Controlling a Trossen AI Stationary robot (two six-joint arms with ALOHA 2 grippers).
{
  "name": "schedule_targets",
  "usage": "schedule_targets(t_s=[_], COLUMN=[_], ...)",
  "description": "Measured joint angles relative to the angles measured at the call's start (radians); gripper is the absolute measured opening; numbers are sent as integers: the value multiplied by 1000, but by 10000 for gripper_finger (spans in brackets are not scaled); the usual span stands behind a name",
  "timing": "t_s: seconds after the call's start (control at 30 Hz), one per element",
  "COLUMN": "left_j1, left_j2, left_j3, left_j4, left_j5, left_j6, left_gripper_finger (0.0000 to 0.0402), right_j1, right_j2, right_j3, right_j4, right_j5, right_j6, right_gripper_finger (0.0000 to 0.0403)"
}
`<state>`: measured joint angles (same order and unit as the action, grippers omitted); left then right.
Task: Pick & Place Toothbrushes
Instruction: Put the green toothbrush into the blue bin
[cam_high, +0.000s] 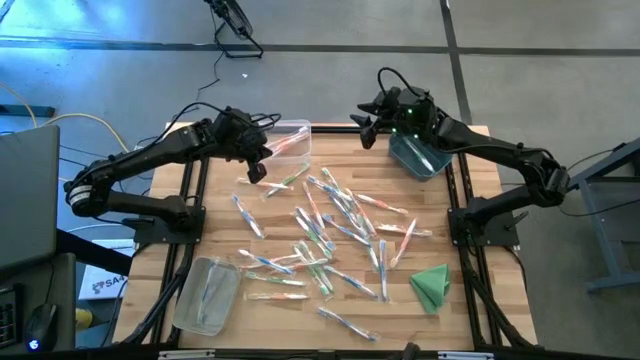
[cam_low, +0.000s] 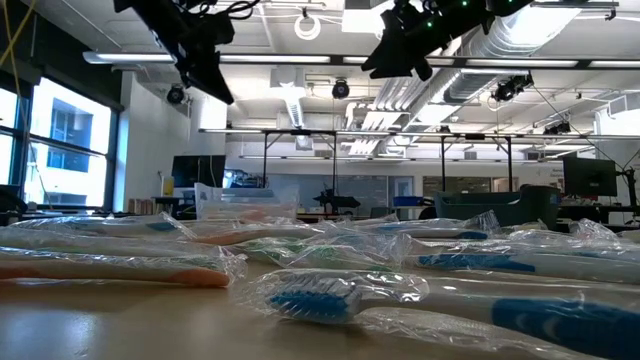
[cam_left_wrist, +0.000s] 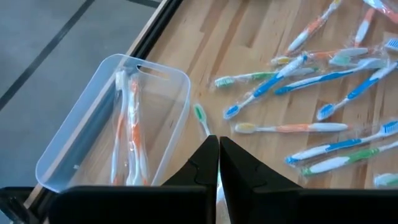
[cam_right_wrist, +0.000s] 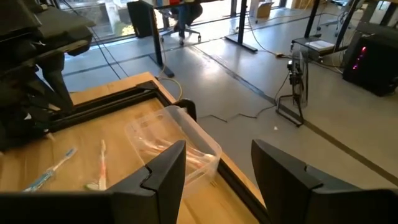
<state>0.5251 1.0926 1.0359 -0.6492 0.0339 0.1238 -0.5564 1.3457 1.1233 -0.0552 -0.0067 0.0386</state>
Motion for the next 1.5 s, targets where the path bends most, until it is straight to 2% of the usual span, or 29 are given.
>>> schedule_targets(t_s=[0.1, 0.23, 0.43, 0.57, 0.8, 1.0, 1.2, 1.4, 1.5], left_j1=[21, 58, 66, 66, 66, 66, 64, 64, 64], left_j2=[-29, -115, -275, -366, -498, -610, -659, -657, -656], left_j3=[-7, -86, -193, -209, -210, -210, -210, -209, -209], left_j4=[-5, 15, 87, 94, 104, 101, 101, 100, 100], left_j5=[1, 2, -1, -63, -200, -232, -233, -234, -234], left_j6=[3, -26, -59, -76, -68, -68, -73, -59, -56], left_gripper_finger=[2, 1, 1, 0, 0, 0, 0, 0, 0], right_j1=[6, 45, 104, 124, 179, 225, 222, 233, 245], right_j2=[0, 1, 2, 6, 97, 217, 305, 387, 426], right_j3=[0, 0, 0, 0, 29, 112, 155, 155, 155], right_j4=[10, 34, 45, 46, 80, -12, -172, -192, -187], right_j5=[1, 13, 121, 137, 144, 260, 284, 212, 212], right_j6=[36, 44, 36, 44, 98, 139, 335, 489, 518], right_gripper_finger=[175, 175, 175, 175, 175, 175, 175, 175, 175])
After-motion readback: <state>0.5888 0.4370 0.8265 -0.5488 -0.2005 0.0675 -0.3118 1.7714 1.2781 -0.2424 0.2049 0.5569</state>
